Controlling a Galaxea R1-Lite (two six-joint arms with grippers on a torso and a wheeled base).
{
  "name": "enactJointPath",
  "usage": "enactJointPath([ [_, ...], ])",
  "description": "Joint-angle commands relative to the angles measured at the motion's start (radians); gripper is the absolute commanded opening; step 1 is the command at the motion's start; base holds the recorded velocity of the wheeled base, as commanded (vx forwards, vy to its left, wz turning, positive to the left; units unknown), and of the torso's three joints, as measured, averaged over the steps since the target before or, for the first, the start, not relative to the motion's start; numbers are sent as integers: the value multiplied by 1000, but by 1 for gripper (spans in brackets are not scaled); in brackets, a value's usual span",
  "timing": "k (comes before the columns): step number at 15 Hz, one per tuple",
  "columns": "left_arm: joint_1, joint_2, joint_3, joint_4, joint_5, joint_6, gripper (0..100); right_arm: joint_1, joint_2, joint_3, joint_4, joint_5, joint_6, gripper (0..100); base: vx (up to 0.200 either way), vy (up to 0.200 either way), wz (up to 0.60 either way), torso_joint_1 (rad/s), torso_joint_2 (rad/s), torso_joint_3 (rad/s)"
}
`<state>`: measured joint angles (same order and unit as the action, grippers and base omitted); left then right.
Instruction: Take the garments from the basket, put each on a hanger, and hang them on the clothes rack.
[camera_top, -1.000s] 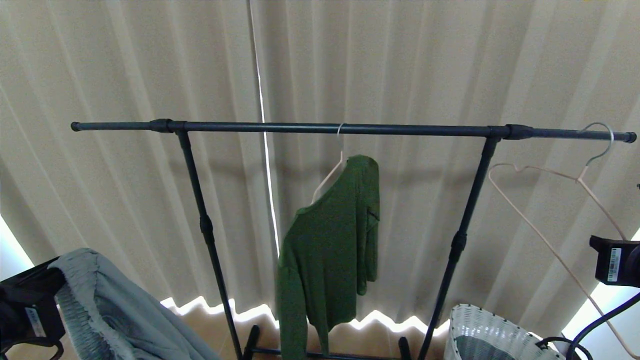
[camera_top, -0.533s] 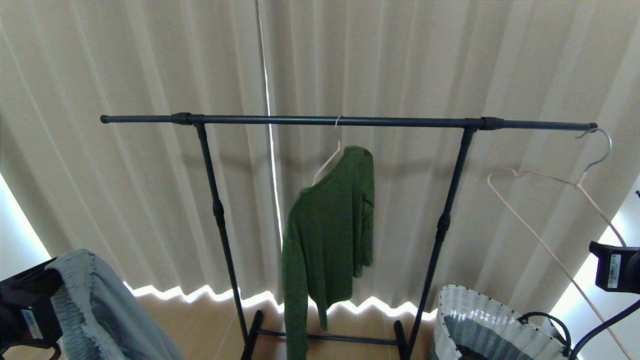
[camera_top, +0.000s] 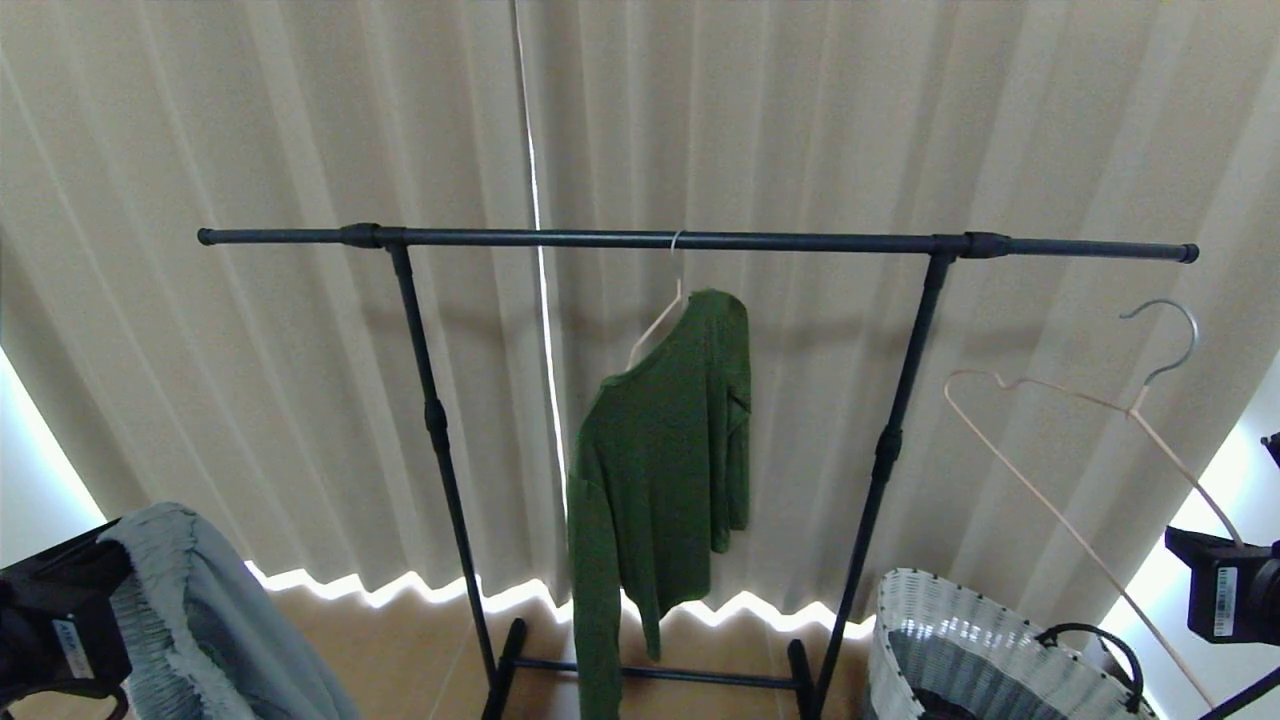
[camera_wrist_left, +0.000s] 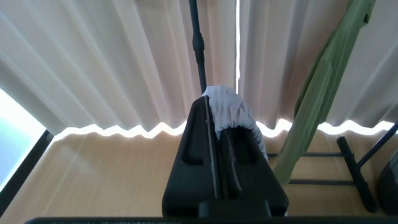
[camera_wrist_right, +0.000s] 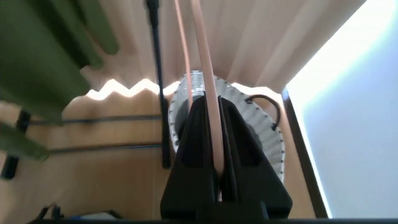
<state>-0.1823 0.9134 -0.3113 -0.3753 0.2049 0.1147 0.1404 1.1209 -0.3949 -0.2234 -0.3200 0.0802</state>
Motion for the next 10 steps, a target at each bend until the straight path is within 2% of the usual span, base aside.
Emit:
enactJointPath([
  [1, 0, 5, 1, -1, 1, 0, 0, 65, -32, 8, -2, 4, 1, 0, 0, 0, 0, 0, 0, 0],
  [3, 0, 1, 1, -1, 1, 2, 0, 119, -41, 7, -4, 19, 3, 0, 0, 0, 0, 0, 0, 0],
  [5, 0, 1, 3, -1, 1, 0, 0, 163, -44, 7, -5, 76, 9, 0, 0, 0, 0, 0, 0, 0],
  [6, 0, -1, 3, -1, 1, -1, 0, 186, -62, 10, -5, 139, 12, 0, 0, 0, 0, 0, 0, 0],
  [9, 0, -1, 1, -1, 1, -3, 0, 189, -76, 19, -5, 220, 10, 0, 0, 0, 0, 0, 0, 0],
  [10, 0, -1, 1, -1, 1, -3, 0, 189, -75, 21, -5, 222, 10, 0, 0, 0, 0, 0, 0, 0],
])
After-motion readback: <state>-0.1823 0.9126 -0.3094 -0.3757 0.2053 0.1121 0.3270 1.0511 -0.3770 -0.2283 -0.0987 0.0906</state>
